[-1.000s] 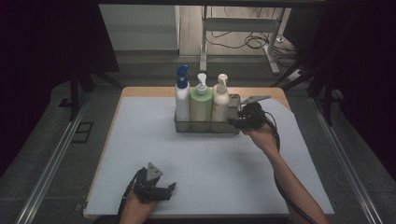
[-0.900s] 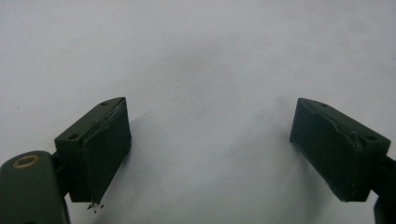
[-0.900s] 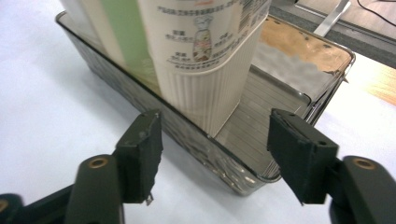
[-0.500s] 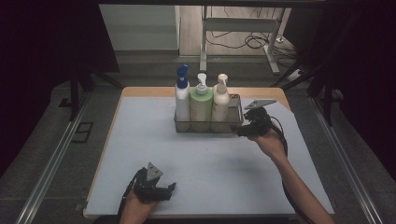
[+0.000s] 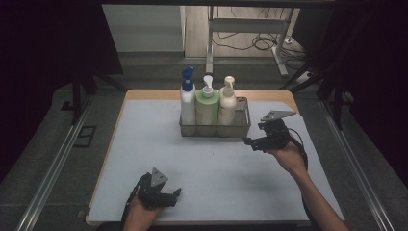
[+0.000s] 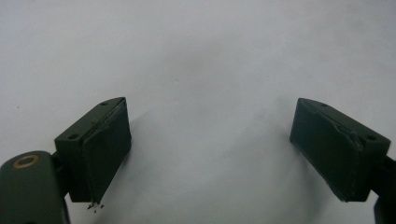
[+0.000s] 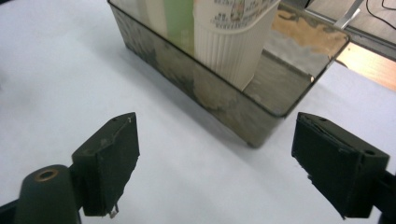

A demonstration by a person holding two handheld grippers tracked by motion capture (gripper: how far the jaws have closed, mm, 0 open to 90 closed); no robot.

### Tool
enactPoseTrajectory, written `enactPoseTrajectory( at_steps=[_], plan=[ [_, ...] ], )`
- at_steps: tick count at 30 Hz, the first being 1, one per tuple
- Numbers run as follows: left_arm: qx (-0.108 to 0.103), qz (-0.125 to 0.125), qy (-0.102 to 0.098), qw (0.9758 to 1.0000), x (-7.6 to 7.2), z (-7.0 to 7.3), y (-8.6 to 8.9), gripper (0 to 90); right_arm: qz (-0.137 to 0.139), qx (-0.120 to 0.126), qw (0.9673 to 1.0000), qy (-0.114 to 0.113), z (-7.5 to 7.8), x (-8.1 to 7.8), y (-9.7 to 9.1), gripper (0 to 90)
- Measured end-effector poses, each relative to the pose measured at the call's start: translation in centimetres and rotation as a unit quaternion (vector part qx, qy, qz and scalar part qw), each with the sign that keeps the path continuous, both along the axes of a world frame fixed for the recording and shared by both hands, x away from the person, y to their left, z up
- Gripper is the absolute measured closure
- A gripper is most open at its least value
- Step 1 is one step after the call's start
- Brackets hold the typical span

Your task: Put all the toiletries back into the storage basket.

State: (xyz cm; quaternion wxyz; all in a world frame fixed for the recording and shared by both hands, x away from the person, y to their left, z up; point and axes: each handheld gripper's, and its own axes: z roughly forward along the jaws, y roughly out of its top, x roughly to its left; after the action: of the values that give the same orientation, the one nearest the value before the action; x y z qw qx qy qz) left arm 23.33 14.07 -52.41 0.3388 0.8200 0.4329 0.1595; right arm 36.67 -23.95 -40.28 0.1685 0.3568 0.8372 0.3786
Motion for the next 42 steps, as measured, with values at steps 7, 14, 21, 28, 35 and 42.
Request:
enactPoseTrajectory(
  at_steps=[7,14,21,28,35,42],
  plan=[
    [0.000,0.000,0.000,1.0000,0.0,0.0,0.0,12.2,0.000,-0.002,1.0000,0.003,-0.3,-1.5,-1.1,12.1],
    [0.000,0.000,0.000,1.0000,0.0,0.0,0.0,12.2,-0.001,-0.006,0.9999,0.012,-1.1,-3.1,-2.2,6.6],
    [0.000,0.000,0.000,1.0000,0.0,0.0,0.0,12.3,-0.007,-0.016,0.9997,0.016,-2.3,-4.5,-3.0,1.0],
    [0.000,0.000,-0.001,1.0000,0.0,0.0,0.0,12.3,-0.014,-0.015,0.9997,0.016,-3.5,-5.7,-3.7,0.7],
    [-0.001,0.001,0.000,1.0000,0.0,0.0,0.0,12.3,-0.016,-0.013,0.9996,0.020,-5.0,-6.8,-4.0,0.5],
    [0.000,0.000,0.000,1.0000,0.0,0.0,0.0,12.3,-0.014,-0.022,0.9994,0.022,-7.0,-7.9,-4.2,0.5]
  ],
)
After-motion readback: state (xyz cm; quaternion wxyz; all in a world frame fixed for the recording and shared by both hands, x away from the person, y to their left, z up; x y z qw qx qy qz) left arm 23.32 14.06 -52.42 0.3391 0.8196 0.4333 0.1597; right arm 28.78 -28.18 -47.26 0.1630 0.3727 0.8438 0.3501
